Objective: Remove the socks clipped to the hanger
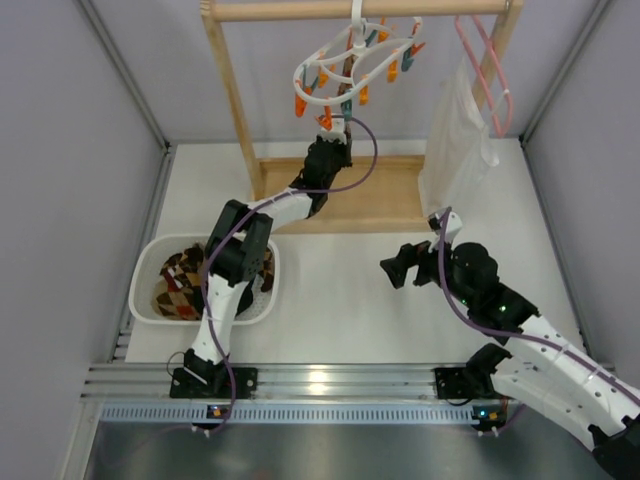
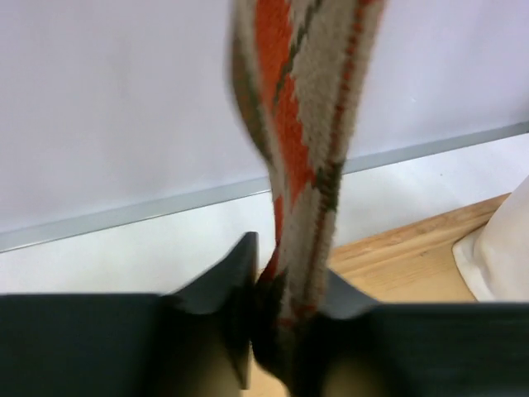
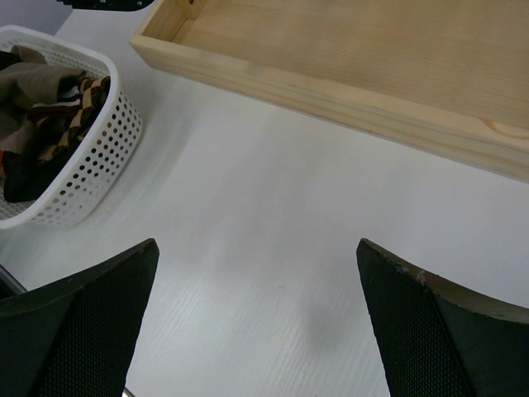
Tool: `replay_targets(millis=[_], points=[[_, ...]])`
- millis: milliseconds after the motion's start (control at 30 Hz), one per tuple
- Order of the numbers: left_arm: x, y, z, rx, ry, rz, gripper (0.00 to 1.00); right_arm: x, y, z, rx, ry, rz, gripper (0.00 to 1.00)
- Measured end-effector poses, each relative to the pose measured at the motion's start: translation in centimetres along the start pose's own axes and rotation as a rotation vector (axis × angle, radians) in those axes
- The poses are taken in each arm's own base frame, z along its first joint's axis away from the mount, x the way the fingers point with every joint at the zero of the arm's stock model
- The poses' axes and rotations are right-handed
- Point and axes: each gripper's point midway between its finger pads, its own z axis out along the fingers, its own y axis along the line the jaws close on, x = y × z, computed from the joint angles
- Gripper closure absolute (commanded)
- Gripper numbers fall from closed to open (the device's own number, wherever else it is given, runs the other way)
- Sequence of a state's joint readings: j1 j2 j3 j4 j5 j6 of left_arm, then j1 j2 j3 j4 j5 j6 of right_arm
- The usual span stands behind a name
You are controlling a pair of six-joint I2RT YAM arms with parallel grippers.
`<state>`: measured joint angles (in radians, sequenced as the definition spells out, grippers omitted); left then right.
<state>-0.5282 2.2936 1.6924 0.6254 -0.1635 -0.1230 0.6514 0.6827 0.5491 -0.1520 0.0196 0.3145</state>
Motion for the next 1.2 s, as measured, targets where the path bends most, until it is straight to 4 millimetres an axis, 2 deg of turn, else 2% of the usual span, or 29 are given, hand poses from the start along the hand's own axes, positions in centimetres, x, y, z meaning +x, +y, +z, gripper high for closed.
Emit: replay_targets(millis=[33, 67, 233, 333, 500, 667, 800, 933, 1033, 1200], points=[[0.0, 0.1, -0.1, -0.003, -0.005, 0.012, 0.96, 0.2, 0.0, 0.1, 0.001, 0.007, 0.000, 0.01], [-0.1, 0.2, -0.3, -0.012, -0.010, 0.015, 1.00, 0.3, 0.0, 0.2, 0.001, 0.011, 0.000, 0.00], [0.5, 1.2, -2.8, -0.109, 0.009, 0.061, 1.00, 0.3, 0.0, 0.2, -0.002, 0.012, 0.000, 0.01], [0.3, 0.8, -4.9, -0.170, 0.016, 0.074, 1.00, 0.1, 0.1, 0.1, -0.006, 0.005, 0.000, 0.01], [-1.8, -0.2, -9.6, -0.251, 0.003, 0.062, 1.00, 0.0, 0.1, -0.2, -0.011, -0.012, 0.000, 0.00], [-5.1, 0.0, -14.0, -0.334, -0.045, 0.037, 1.00, -0.2, 0.2, -0.3, -0.014, -0.019, 0.000, 0.00], [-6.6, 0.4, -17.3, -0.381, -0.070, 0.018, 1.00, -0.2, 0.2, -0.4, -0.014, -0.020, 0.000, 0.01], [-6.6, 0.6, -20.2, -0.391, -0.066, 0.016, 1.00, -0.6, 0.3, -0.6, -0.019, -0.037, 0.001, 0.01], [-6.3, 0.5, -21.6, -0.388, -0.060, 0.020, 1.00, -1.0, 0.5, -1.0, -0.026, -0.055, 0.002, 0.01], [-5.8, -2.0, -22.8, -0.340, -0.047, 0.040, 1.00, -1.5, 0.8, -1.4, -0.043, -0.075, 0.008, 0.00]])
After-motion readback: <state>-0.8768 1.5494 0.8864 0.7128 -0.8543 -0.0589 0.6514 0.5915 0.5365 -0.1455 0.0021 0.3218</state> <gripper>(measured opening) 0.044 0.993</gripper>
